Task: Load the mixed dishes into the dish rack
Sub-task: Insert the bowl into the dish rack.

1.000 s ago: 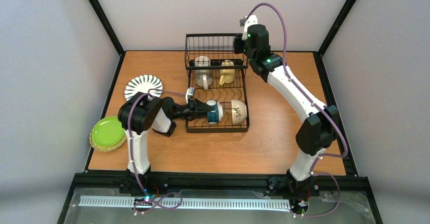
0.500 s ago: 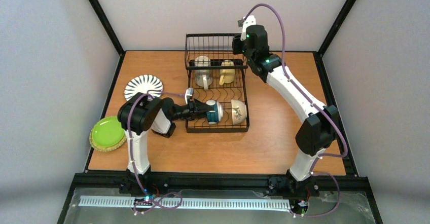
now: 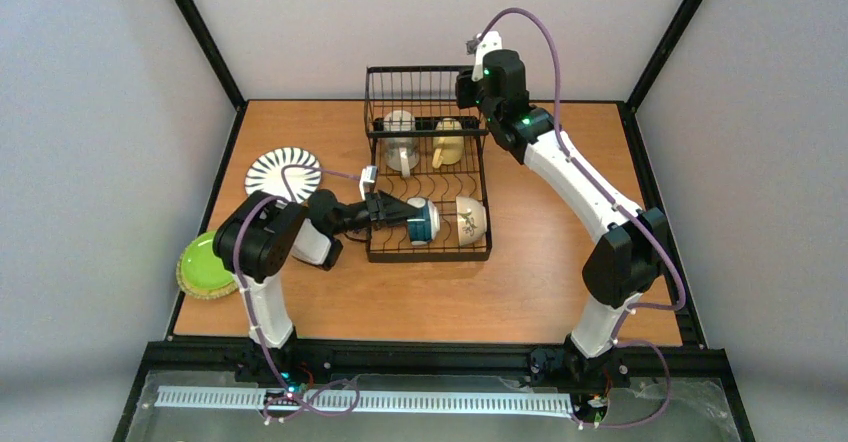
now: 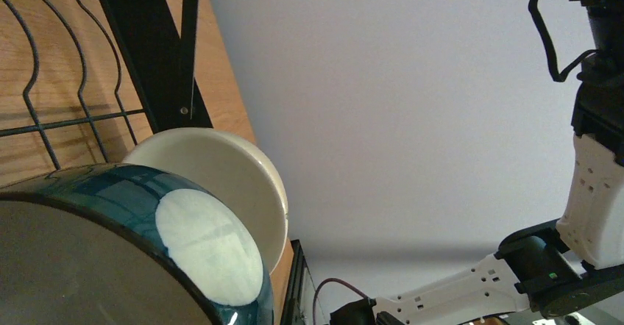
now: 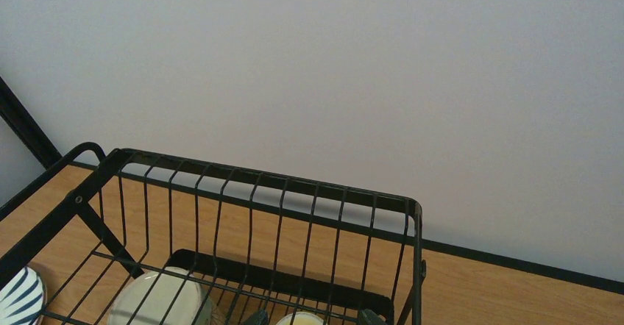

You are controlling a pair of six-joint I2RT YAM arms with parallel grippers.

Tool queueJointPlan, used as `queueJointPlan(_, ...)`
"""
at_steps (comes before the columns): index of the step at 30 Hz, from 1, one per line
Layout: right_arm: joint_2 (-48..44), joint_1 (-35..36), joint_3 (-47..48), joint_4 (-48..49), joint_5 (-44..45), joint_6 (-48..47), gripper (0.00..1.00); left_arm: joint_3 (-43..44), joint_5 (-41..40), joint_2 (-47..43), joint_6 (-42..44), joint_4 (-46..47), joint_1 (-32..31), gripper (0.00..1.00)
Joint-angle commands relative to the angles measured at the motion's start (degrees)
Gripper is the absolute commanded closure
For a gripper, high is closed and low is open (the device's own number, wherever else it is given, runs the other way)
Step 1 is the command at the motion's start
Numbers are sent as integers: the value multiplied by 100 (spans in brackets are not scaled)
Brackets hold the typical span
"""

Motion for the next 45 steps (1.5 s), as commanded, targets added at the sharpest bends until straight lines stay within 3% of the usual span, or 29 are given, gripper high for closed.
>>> queueJointPlan(1, -191, 71, -27, 29, 21, -28, 28, 13, -31, -225, 497, -80, 34, 0)
queueJointPlan(7, -265, 73, -87, 28, 20, -32, 28, -40, -43, -354, 668, -411, 34, 0)
queueJointPlan(16, -308, 94, -141, 39, -6, -20, 28, -46, -135, -892, 1443, -1758, 37, 0)
queueJointPlan(37, -540, 173, -324, 96, -26, 21, 28, -168, -439, -1628, 2202, -3311, 36, 0)
queueJointPlan(45, -663, 208, -332, 73, -41, 15, 28, -244, -806, -2757, 2631, -4707, 37, 0)
